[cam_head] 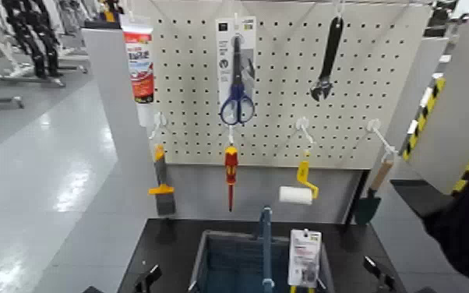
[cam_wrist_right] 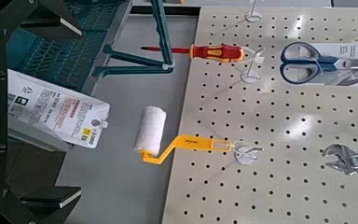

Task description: Put the black wrench into the crate.

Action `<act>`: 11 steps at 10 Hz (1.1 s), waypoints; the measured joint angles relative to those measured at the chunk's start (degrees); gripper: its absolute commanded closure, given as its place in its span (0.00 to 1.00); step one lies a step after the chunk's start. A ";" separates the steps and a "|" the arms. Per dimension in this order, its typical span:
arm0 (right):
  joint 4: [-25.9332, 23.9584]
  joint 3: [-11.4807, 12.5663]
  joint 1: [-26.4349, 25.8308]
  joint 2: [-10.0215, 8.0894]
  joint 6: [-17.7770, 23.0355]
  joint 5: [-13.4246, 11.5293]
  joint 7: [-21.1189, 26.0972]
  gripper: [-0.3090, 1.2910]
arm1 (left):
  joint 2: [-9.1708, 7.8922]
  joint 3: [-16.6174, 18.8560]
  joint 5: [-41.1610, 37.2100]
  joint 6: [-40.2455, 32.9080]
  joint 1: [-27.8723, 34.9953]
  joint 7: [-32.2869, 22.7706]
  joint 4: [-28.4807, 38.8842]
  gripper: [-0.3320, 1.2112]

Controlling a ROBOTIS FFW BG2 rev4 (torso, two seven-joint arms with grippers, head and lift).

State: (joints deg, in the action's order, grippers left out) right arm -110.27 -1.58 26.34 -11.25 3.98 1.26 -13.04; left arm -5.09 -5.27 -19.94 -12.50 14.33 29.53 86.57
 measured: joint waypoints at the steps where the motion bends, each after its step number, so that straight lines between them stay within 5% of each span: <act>1: -0.68 0.72 -0.41 -0.34 -0.91 0.01 -0.56 0.27 | 0.01 0.00 -0.01 0.04 0.00 0.00 -0.01 0.28; 7: -2.42 6.42 -9.54 1.62 -6.07 4.10 -4.81 0.26 | -0.01 -0.33 -0.19 0.19 -0.09 0.00 -0.05 0.28; 11: -2.74 7.31 -19.79 2.34 -12.11 4.34 -8.89 0.26 | -0.07 -0.83 -0.36 0.38 -0.43 0.00 -0.05 0.28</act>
State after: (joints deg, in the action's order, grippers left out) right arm -113.01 5.73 6.55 -8.91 -8.13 5.60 -21.93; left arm -5.15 -6.11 -20.30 -12.11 13.90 29.53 86.52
